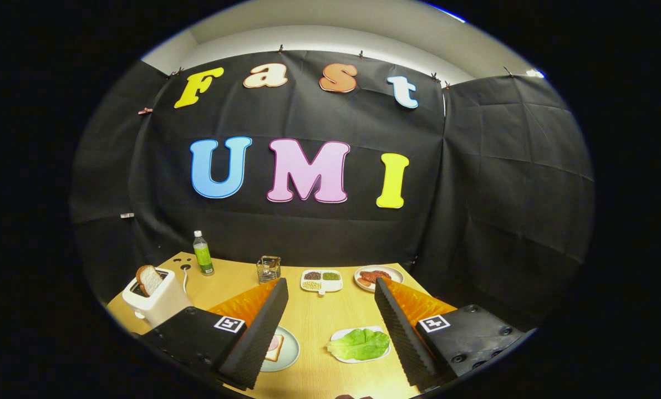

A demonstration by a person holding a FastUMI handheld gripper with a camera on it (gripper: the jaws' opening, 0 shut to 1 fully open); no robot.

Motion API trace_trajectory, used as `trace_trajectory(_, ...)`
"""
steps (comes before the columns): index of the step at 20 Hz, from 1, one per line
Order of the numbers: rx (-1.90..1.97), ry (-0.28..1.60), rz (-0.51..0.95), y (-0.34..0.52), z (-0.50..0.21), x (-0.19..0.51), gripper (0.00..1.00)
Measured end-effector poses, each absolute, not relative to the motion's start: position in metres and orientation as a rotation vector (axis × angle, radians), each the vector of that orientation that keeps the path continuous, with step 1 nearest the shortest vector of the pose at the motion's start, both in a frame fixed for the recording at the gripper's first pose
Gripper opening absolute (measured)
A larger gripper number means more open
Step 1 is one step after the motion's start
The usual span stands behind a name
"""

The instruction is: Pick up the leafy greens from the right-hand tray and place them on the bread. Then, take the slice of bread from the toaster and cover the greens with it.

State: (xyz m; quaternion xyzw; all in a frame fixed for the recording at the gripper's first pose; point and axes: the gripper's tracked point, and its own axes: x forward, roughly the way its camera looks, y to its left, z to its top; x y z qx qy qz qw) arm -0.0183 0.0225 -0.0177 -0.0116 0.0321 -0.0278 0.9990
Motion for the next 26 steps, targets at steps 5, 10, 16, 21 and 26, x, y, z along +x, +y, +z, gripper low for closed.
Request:
trace_trajectory(5, -0.037, 0.083, -0.033, 0.024, -0.024, -0.014, 0.98)
trace_trajectory(10, -0.032, 0.134, 0.000, 0.009, -0.043, 0.005, 0.97)
trace_trajectory(16, -0.049, 0.207, 0.062, -0.019, -0.078, 0.033, 0.98)
trace_trajectory(21, -0.035, 0.303, 0.119, -0.039, -0.126, 0.055, 0.98)
trace_trajectory(26, -0.036, 0.458, 0.154, -0.057, -0.193, 0.070, 0.98)
